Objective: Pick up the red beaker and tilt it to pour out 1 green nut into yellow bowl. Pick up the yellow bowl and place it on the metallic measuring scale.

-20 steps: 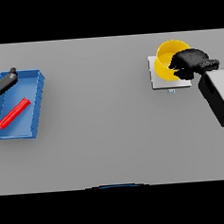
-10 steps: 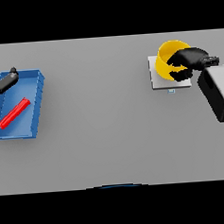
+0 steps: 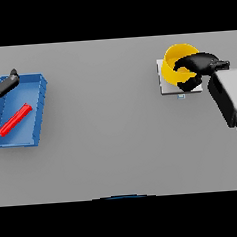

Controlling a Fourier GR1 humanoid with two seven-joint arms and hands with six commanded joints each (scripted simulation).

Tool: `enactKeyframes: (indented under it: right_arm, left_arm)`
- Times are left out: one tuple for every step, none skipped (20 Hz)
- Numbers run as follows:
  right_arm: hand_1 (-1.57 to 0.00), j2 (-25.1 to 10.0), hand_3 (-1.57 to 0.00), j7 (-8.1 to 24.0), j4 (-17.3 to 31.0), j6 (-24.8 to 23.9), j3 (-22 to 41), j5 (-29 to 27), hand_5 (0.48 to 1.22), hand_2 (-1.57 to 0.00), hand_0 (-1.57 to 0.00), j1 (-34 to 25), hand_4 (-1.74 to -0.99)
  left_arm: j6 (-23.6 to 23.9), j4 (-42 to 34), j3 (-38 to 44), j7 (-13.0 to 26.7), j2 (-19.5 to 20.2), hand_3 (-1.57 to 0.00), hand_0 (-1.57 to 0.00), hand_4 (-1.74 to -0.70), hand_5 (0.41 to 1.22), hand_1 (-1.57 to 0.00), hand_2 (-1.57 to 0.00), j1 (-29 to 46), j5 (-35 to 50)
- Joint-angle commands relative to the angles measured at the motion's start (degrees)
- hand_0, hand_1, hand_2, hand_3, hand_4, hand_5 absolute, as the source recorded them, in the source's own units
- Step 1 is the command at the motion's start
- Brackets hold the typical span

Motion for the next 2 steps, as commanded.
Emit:
enactKeyframes:
  right_arm:
    - [-0.06, 0.19, -0.37, 0.15, 0.01, 0.55, 0.18, 0.1, 0.735, -0.14, -0.07, -0.33, -1.316]
    - [-0.05, 0.27, -0.35, -0.23, 0.41, 0.44, 0.41, 0.35, 0.733, -0.12, -0.05, -0.34, -1.308]
  left_arm:
    - [0.17, 0.07, -0.13, 0.23, -0.34, 0.0, 0.0, -0.82, 0.734, 0.0, 0.0, -0.06, -0.02]
    - [0.35, 0.12, -0.4, 0.08, -0.83, 0.0, 0.0, -0.82, 0.734, 0.0, 0.0, -0.11, -0.2]
